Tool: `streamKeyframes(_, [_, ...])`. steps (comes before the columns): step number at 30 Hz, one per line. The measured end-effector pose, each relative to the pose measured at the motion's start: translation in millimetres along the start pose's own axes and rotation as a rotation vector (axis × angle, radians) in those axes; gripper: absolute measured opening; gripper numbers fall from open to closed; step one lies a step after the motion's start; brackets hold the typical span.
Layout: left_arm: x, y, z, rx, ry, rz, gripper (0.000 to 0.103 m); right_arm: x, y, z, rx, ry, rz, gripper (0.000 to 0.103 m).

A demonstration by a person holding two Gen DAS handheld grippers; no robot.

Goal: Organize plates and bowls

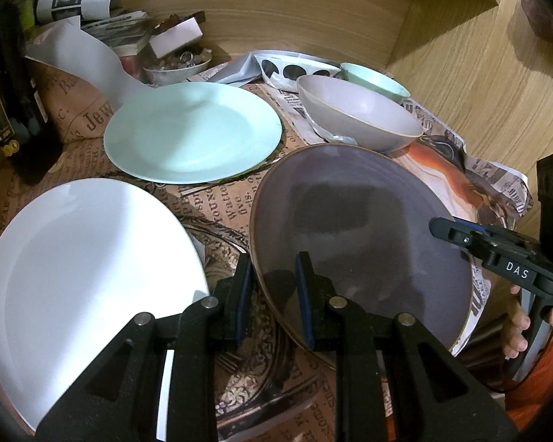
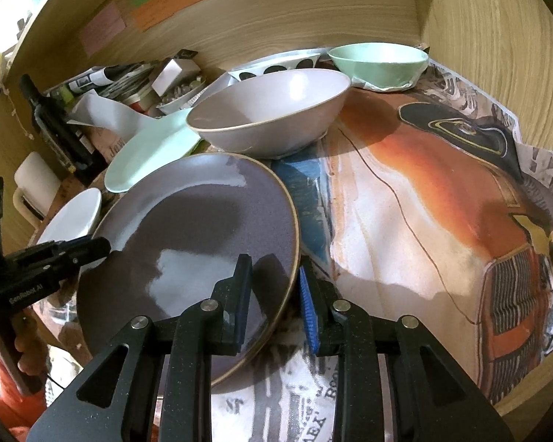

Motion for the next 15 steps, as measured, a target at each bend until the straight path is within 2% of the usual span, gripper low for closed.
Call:
streamKeyframes(3, [0.5, 0.8, 0.9, -0.009, 0.000, 0.000, 0.022, 0.3, -2.4, 3.1, -0.018, 0.038, 0.025, 0.029])
streamKeyframes(5, [3.1, -0.1, 4.5, -0.022, -0.024, -0.008, 0.025, -0.6, -6.5, 8.3, -0.044, 0.066, 0.030, 0.047])
streamKeyframes(8, [7.1, -4.7, 16.4, -0.063, -0.050, -0.010, 0.032, 1.8, -15.1, 21.7, -0.102, 0.084, 0.035, 0.054])
streamKeyframes(10, [11.1, -9.3, 28.7, -0.103, -0.065, -0.007, 0.045, 8.3, -22.2, 30.0, -0.133, 0.078, 0.044, 0.055])
streamKeyframes(13, [16.9, -16.3, 51.7, -0.174, -0.094, -0.006, 0.058, 21.7, -30.8, 38.8, -0.172, 0.050, 0.051, 0.063])
streamKeyframes(15, [23.3, -19.9, 67.1, -0.219, -0.118, 0.001, 0.063, 35.7, -35.7, 42.8, -0.194, 0.028, 0.068, 0.063])
Point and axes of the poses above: each gripper's, at about its wrist camera, not at the fingertips, and z roughly against the way its jaws point, x to its left, y to its underside, the point moved 9 cm from there along -z, roughly the way its jaws point, and after that the axes turned 3 degrees about -x, right-handed, at the moved point
